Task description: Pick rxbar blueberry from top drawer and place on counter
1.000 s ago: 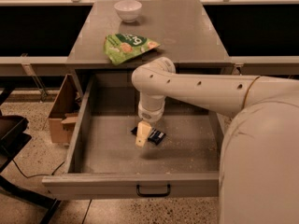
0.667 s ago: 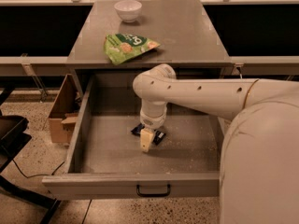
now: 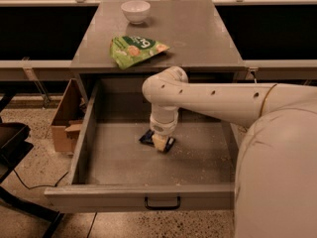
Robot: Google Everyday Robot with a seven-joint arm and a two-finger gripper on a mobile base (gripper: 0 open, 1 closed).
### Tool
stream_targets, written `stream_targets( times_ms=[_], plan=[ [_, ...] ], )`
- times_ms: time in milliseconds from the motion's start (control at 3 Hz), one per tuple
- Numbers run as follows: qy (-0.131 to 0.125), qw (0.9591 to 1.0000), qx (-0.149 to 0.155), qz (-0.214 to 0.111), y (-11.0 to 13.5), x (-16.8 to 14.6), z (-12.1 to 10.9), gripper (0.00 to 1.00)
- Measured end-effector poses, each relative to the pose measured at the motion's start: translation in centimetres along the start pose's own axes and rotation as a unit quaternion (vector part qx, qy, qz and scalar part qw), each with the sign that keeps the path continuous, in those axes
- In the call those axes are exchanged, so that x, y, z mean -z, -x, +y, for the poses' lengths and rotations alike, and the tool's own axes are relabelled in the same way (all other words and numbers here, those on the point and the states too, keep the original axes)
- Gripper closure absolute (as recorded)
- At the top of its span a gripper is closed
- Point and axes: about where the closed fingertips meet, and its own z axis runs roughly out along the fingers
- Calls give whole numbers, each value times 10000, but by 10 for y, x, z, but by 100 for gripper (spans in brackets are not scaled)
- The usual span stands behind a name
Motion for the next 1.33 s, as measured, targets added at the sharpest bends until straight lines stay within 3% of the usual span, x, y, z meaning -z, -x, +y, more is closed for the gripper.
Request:
stream_targets(
  times_ms=[333,667,1000,1333],
  plan=[
    [0,10000,0,0,0,0,0,96],
    [0,10000,0,-1,0,8,0,100],
    [99,9984,139,-532,-15,64,-1,100],
    [184,9960,264,-833,-57,121,-9,100]
  ],
)
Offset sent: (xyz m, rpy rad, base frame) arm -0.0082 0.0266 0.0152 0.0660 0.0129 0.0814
